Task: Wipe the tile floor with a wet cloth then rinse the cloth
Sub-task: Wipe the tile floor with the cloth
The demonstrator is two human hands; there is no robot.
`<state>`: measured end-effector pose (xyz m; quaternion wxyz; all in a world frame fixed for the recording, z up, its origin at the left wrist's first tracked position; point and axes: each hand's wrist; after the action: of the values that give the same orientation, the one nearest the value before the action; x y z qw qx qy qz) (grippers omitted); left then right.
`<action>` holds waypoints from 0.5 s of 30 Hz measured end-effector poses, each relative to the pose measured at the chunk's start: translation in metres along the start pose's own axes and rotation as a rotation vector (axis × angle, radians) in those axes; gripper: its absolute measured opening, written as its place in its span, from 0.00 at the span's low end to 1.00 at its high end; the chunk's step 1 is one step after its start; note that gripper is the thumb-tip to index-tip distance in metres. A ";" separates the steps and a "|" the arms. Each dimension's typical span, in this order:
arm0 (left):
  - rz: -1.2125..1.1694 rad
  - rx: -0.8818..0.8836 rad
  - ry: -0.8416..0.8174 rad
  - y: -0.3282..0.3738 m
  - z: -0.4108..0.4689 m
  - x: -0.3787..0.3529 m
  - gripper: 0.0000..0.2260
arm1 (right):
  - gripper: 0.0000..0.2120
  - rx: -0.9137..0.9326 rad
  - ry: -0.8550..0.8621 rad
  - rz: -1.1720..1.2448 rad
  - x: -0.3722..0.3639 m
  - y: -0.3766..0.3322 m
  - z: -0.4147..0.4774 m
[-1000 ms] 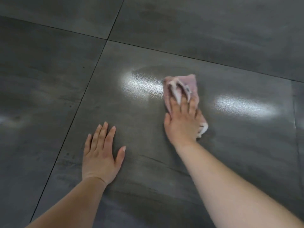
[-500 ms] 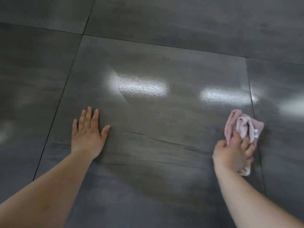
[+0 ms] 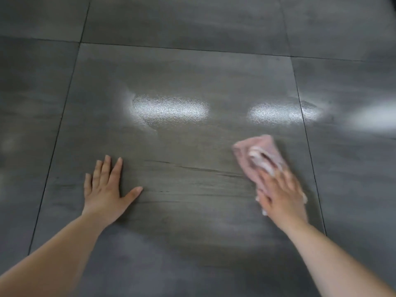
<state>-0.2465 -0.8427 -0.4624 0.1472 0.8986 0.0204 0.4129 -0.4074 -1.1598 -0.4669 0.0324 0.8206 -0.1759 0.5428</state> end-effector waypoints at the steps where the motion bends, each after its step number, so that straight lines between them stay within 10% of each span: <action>1: 0.008 0.005 -0.015 0.000 0.001 0.001 0.42 | 0.30 -0.144 0.038 0.079 0.002 0.014 -0.010; 6: 0.016 0.035 -0.079 0.005 0.002 0.004 0.38 | 0.33 -0.670 0.065 0.408 0.016 -0.029 0.002; 11: 0.045 0.059 -0.117 0.010 0.000 0.010 0.38 | 0.41 -0.093 0.088 0.289 0.002 -0.117 0.025; 15: 0.062 0.044 -0.117 0.006 0.000 0.013 0.39 | 0.28 0.193 -0.043 0.073 -0.007 -0.155 0.030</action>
<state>-0.2390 -0.8461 -0.4513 0.1156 0.9244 -0.0074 0.3633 -0.3328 -1.0205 -0.4640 -0.0705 0.8243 -0.1532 0.5404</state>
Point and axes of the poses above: each hand's wrist, its own z-axis towards the middle knuckle, its own x-axis out of the back of the hand, y = z × x, and after that the axes turned 14 degrees about -y, right-handed
